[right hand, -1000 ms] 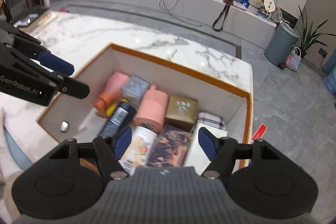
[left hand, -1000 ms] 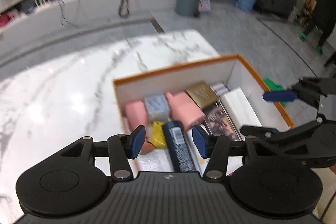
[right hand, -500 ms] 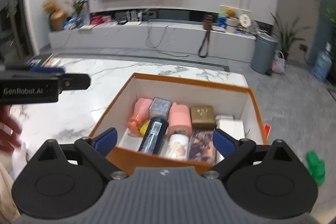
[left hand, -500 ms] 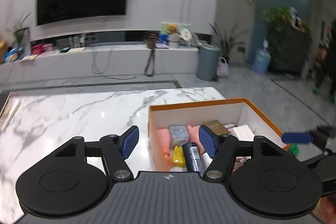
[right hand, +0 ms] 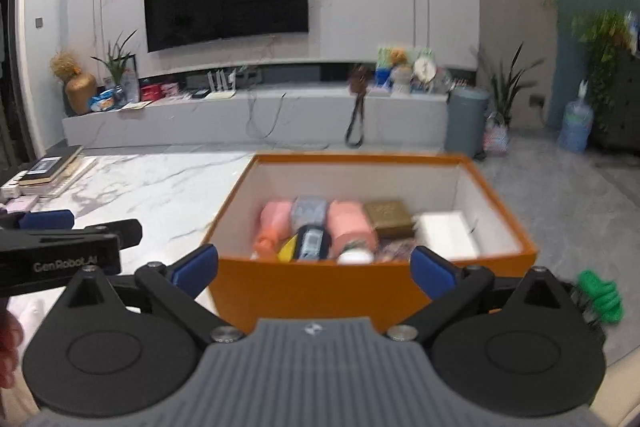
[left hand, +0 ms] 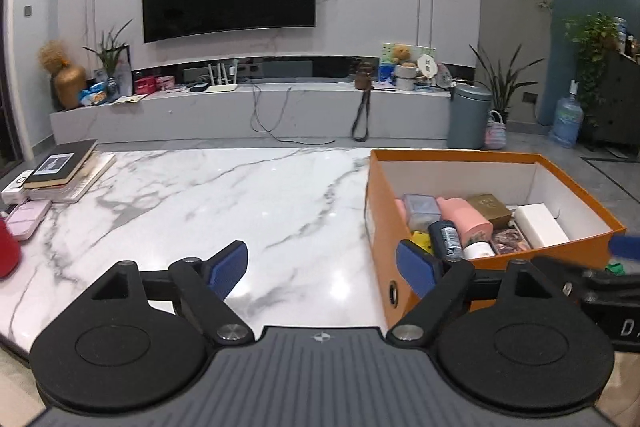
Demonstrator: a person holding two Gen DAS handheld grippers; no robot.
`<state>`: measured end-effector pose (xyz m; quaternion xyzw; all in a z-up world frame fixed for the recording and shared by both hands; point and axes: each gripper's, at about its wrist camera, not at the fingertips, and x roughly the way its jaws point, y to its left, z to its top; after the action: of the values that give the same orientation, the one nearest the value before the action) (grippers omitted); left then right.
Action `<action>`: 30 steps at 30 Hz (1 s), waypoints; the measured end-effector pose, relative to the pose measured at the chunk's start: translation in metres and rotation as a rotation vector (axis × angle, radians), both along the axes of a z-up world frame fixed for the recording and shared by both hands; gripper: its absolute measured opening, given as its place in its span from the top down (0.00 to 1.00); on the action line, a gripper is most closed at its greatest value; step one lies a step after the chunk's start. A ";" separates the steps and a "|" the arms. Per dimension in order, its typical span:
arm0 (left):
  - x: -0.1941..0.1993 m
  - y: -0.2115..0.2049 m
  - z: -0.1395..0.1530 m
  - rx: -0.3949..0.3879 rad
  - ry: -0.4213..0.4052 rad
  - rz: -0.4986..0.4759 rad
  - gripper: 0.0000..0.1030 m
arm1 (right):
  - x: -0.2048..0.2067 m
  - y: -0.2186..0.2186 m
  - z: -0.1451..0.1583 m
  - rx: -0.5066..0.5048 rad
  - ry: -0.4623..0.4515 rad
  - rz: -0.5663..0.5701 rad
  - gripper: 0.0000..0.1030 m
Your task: Organize rigid objects
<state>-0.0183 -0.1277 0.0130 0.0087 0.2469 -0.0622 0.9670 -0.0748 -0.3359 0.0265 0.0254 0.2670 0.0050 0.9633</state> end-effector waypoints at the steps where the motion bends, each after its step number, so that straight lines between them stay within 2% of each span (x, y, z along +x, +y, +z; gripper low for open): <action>1: -0.002 0.000 0.000 0.005 -0.004 -0.003 0.04 | 0.001 -0.001 -0.002 0.014 0.018 -0.006 0.02; 5: -0.010 0.003 -0.005 0.022 -0.007 -0.004 0.04 | 0.002 -0.004 -0.005 0.032 0.028 -0.024 0.02; 11: -0.015 0.001 -0.016 0.037 0.014 -0.038 0.04 | 0.009 0.005 -0.016 -0.047 0.090 -0.033 0.03; 30: -0.018 0.006 -0.016 0.030 0.031 -0.037 0.04 | 0.010 0.008 -0.019 -0.086 0.099 -0.040 0.02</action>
<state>-0.0360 -0.1222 -0.0026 0.0266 0.2627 -0.0766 0.9615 -0.0652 -0.3279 0.0078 -0.0106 0.3140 -0.0268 0.9490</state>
